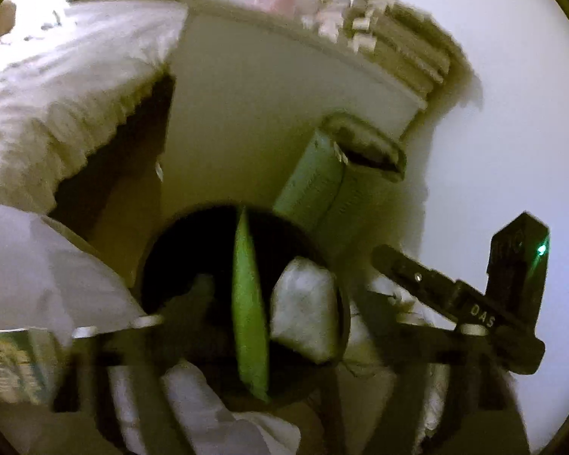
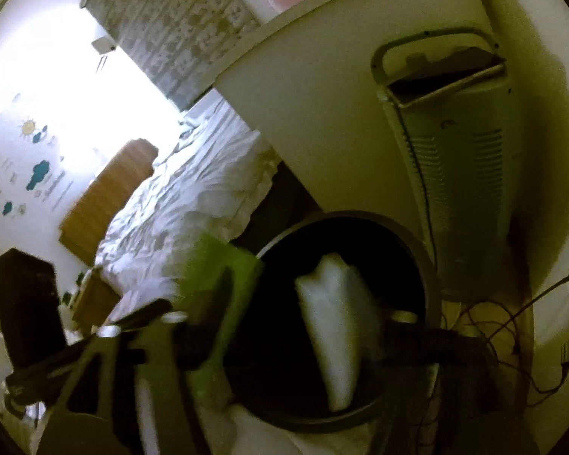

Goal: Collect trash
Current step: 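Carry both items to the black bin and open both tools to drop them, then grasp the white fluffy toy with the left tool while the right tool grasps the red carton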

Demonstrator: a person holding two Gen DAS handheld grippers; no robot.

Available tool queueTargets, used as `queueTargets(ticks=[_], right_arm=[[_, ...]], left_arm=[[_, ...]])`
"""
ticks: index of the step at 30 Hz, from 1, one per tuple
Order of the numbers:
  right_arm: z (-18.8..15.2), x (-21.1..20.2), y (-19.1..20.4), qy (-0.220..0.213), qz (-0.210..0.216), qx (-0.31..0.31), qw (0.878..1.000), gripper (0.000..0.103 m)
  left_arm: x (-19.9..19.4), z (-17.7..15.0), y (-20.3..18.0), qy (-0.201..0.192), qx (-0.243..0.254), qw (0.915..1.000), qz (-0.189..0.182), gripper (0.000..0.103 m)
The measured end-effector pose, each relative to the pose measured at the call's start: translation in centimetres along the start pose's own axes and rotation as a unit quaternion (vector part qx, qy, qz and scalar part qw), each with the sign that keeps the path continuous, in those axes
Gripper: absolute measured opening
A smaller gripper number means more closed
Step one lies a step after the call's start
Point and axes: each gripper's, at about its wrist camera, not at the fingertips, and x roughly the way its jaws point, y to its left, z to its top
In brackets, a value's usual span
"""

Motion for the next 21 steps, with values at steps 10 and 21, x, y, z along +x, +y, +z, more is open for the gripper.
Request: queueTargets(ticks=[10, 21], right_arm=[[-0.9, -0.4, 4.5, 0.012, 0.039, -0.051, 0.998, 0.070], [-5.8, 1.4, 17.9, 0.094, 0.141, -0.189, 0.967, 0.070]], left_arm=[[-7.1, -1.3, 1.2, -0.041, -0.003, 0.9980, 0.048, 0.083], [-21.3, -7.8, 11.0, -0.110, -0.102, 0.9705, 0.189, 0.083]])
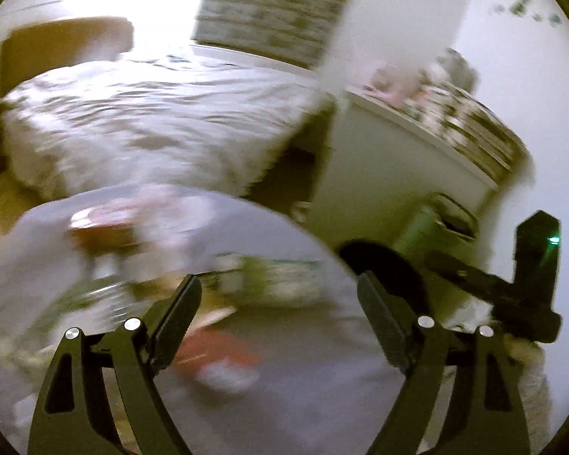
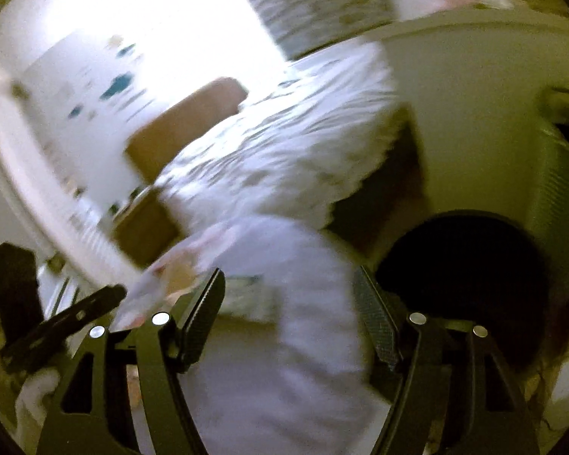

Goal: Collect trash
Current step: 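Grasp the white fluffy toy with the left tool while the right tool grasps the red carton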

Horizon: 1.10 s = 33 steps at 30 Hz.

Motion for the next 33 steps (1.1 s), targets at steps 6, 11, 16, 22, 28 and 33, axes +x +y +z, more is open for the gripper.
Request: queueTargets(ticks=[6, 11, 16, 22, 28, 33], right_arm=[[-2.2, 4.4, 9.3, 0.063, 0.064, -0.092, 0.992, 0.070], [-3.9, 7.5, 13.6, 0.104, 0.082, -0.129, 0.983, 0.070], [-4.9, 9.7, 15.8, 0.129, 0.060, -0.160, 0.977, 0.067], [-5.6, 12.1, 16.5, 0.152, 0.034, -0.166, 0.974, 0.046], [-5.6, 12.5, 16.4, 0.150, 0.029, -0.159, 0.975, 0.042], [-5.3, 12.4, 16.0, 0.150, 0.029, -0.147, 0.977, 0.040]], left_arm=[[-3.0, -2.9, 8.3, 0.010, -0.050, 0.9965, 0.066, 0.083], [-3.3, -4.5, 11.2, 0.020, -0.044, 0.9960, 0.075, 0.082], [-1.9, -5.1, 12.9, 0.042, -0.016, 0.9964, 0.072, 0.073], [-1.0, -4.3, 12.4, 0.040, 0.033, 0.9970, 0.058, 0.072], [0.5, -4.0, 10.1, 0.053, 0.115, 0.9906, 0.053, 0.066], [1.1, -3.9, 10.5, 0.051, 0.113, 0.9920, 0.026, 0.040]])
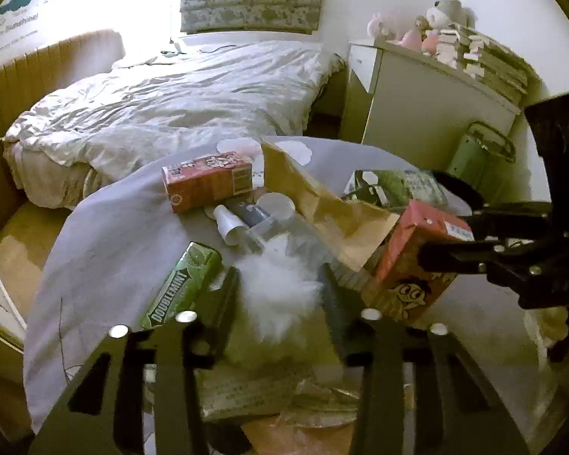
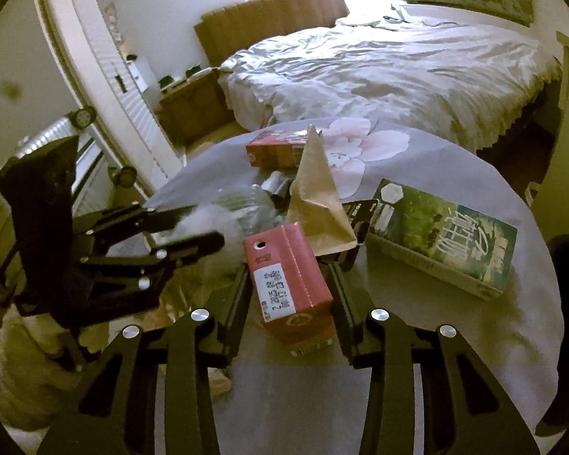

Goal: Collect trash
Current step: 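Grasp the white fluffy toy with the left tool while the right tool grasps the red carton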

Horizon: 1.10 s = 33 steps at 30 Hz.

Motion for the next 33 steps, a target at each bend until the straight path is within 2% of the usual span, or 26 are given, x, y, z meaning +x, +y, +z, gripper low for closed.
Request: queueTargets(ticks=[5, 9, 13, 15, 20, 26, 28, 30, 33], right_arm=[[-0.2, -0.6, -0.7, -0.004, 0.006, 0.012, 1.000, 0.040], [-0.4, -0.7, -0.9, -0.001, 0.014, 0.018, 1.000, 0.040], [-0.4, -0.7, -0.5, 0.001, 0.022, 0.014, 1.000, 0.040], [-0.5, -0.8, -0.2, 0.001, 0.021, 0.010, 1.000, 0.040], [-0.6, -0.5, -0.2, 0.008, 0.021, 0.013, 1.000, 0.040], [-0.9, -0.4, -0.7, 0.009, 0.019, 0.023, 1.000, 0.040], [-1.0, -0.4, -0.8, 0.009, 0.021, 0.027, 0.999, 0.040], [-1.0, -0.3, -0.7, 0.010, 0.022, 0.027, 0.999, 0.040], [-1.0, -0.2, -0.5, 0.013, 0.025, 0.026, 0.999, 0.040]], left_arm=[[-1.1, -0.7, 0.9, -0.007, -0.006, 0.9995, -0.031, 0.043], [-1.7, -1.4, 1.1, -0.009, 0.028, 0.9991, -0.032, 0.063], [-1.0, -1.4, 0.7, 0.010, 0.077, 0.9962, -0.041, 0.070], [-0.8, -1.3, 1.0, 0.008, 0.082, 0.9954, -0.048, 0.070], [-0.2, -1.1, 2.3, 0.009, 0.057, 0.9951, -0.080, 0.064], [-1.5, -1.1, 5.3, -0.019, -0.010, 0.9917, -0.127, 0.064], [-1.4, -1.2, 5.1, -0.010, 0.006, 0.9937, -0.112, 0.064], [-0.8, -1.2, 3.9, 0.006, 0.048, 0.9950, -0.088, 0.064], [-0.1, -1.1, 2.7, 0.014, 0.077, 0.9933, -0.085, 0.063]])
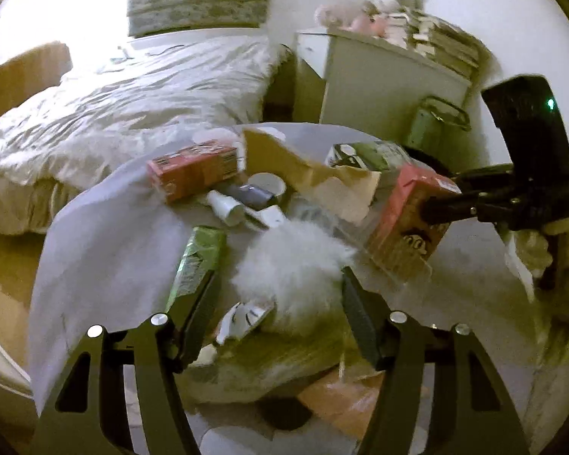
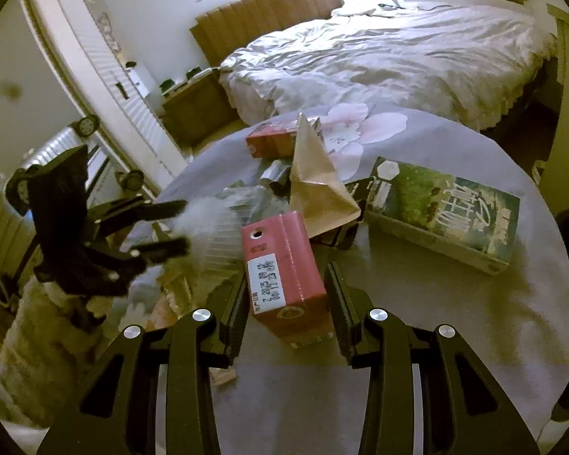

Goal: Collect trash
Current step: 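Grasp the white fluffy toy with the left tool while the right tool grasps the red carton, then carry both items over the black bin and open both tools to drop them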

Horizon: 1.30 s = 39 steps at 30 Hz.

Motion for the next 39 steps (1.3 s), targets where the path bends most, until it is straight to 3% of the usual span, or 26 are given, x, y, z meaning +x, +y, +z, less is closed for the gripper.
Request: queueTargets(ticks=[4, 9, 14, 19, 22, 26, 31, 39], right_arm=[[0.0, 0.2, 0.3, 0.003, 0.001, -0.003, 1.000, 0.040], [0.0, 0.1, 0.3, 0.002, -0.001, -0.005, 1.000, 0.040], [0.2, -0.8, 0.2, -0.019, 0.001, 0.001, 1.000, 0.037], [1.3, -4.0, -0.6, -0.068, 0.015, 0.018, 0.997, 0.036], [1.9, -6.4, -1.1, -0.101, 0.021, 0.024, 0.994, 0.035], [2.6, -10.2, -2.5, -0.151, 0.018, 0.036, 0.988, 0.035], [2.3, -15.2, -6.1, -0.209, -0.009, 0.070, 0.975, 0.035], [-1.1, -21.8, -14.5, -0.264, -0.085, 0.149, 0.949, 0.035]], left_arm=[[1.5, 0.6, -0.8, 0.011, 0.011, 0.9999, -0.005, 0.063], [3.2, 0.3, -2.3, 0.028, 0.028, 0.9992, 0.006, 0.046], [1.5, 0.1, -1.4, 0.000, -0.024, 0.9996, 0.014, 0.042], [-3.1, 0.7, -0.1, -0.056, -0.098, 0.9929, 0.038, 0.042], [-5.7, 1.4, -0.5, -0.087, -0.120, 0.9875, 0.052, 0.042], [-7.4, 4.0, -2.8, -0.113, -0.115, 0.9851, 0.060, 0.042], [-5.8, 8.4, -7.6, -0.124, -0.099, 0.9869, 0.033, 0.042], [1.9, 14.1, -15.9, -0.108, -0.060, 0.9913, -0.047, 0.042]])
